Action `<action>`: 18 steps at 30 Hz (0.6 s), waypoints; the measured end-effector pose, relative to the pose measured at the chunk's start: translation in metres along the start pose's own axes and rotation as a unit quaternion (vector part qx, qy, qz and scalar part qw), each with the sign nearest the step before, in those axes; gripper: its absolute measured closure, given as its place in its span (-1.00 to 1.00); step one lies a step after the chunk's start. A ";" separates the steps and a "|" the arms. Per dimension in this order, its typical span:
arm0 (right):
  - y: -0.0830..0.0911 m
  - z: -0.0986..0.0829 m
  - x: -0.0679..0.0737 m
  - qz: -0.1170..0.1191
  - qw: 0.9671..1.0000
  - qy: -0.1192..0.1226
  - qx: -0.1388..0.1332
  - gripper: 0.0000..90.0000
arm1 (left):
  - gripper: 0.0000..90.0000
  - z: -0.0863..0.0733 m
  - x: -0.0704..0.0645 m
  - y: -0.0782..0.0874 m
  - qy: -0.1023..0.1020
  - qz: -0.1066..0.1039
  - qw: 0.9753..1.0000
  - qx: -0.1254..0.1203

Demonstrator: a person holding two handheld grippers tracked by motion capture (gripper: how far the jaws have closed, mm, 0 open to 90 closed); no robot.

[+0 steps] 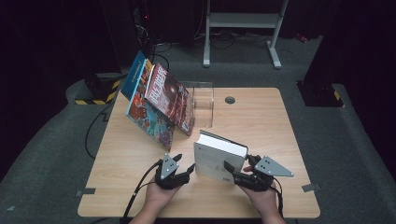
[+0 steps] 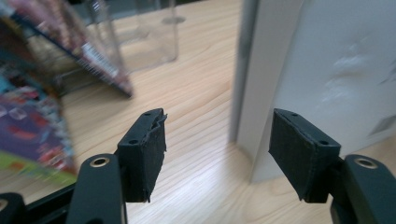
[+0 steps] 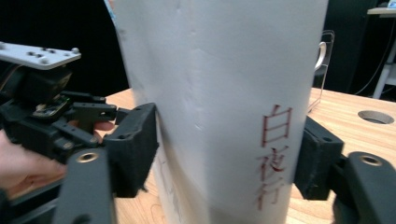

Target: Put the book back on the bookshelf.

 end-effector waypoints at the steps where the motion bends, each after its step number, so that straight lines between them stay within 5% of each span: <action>1: 0.001 -0.001 0.001 -0.003 1.000 0.005 -0.002 -0.14 | -0.18 0.001 0.002 0.001 -0.001 0.004 1.000 0.001; 6: 0.003 -0.002 0.002 0.001 1.000 0.008 -0.006 0.13 | -0.19 0.001 0.021 0.016 0.009 0.024 1.000 0.014; 18: 0.003 -0.002 0.005 -0.011 1.000 0.013 -0.007 0.17 | -0.16 -0.037 0.076 0.027 0.008 0.086 0.993 0.084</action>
Point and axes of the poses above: each handheld gripper's, and its own axes: y roughly backward along the jaws, z roughly out of its top, x roughly to its left, the point moved 5 cm from there along -y, roughly forward along the jaws, and after that the axes turned 5 degrees about y, right-handed, at the moved point
